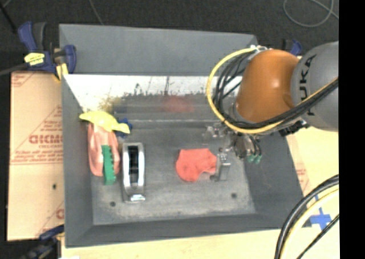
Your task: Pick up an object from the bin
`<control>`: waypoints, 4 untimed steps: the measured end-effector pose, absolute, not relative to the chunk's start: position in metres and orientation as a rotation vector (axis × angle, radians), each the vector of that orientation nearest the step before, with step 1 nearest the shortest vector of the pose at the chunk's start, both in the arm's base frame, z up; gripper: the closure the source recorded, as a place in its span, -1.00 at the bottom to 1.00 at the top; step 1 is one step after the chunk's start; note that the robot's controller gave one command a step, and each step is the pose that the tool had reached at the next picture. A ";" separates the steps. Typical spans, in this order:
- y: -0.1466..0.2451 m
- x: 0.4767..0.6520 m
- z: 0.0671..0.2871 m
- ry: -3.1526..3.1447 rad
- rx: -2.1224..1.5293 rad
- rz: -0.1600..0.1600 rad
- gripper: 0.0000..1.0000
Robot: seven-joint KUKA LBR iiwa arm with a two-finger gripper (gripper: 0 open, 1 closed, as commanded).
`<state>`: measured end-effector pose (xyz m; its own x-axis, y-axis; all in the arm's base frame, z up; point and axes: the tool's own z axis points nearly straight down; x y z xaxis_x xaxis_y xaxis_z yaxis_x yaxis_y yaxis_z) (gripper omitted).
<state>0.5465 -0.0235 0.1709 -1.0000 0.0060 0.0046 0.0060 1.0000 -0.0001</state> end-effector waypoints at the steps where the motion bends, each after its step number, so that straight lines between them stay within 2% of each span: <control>1: -0.024 0.548 0.175 -3.145 -0.008 0.001 -1.00; 2: -0.023 0.566 0.113 -3.148 -0.015 0.000 -1.00; 3: -0.025 0.572 0.100 -3.134 0.027 0.001 -1.00; 4: -0.031 0.585 0.121 -3.153 -0.087 -0.001 -1.00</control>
Offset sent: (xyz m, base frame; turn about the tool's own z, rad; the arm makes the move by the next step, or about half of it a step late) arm 0.0260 0.0012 -0.1009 0.0116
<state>0.5849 -0.0309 0.1206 -0.9984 0.0553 -0.0128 0.0553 0.9985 0.0011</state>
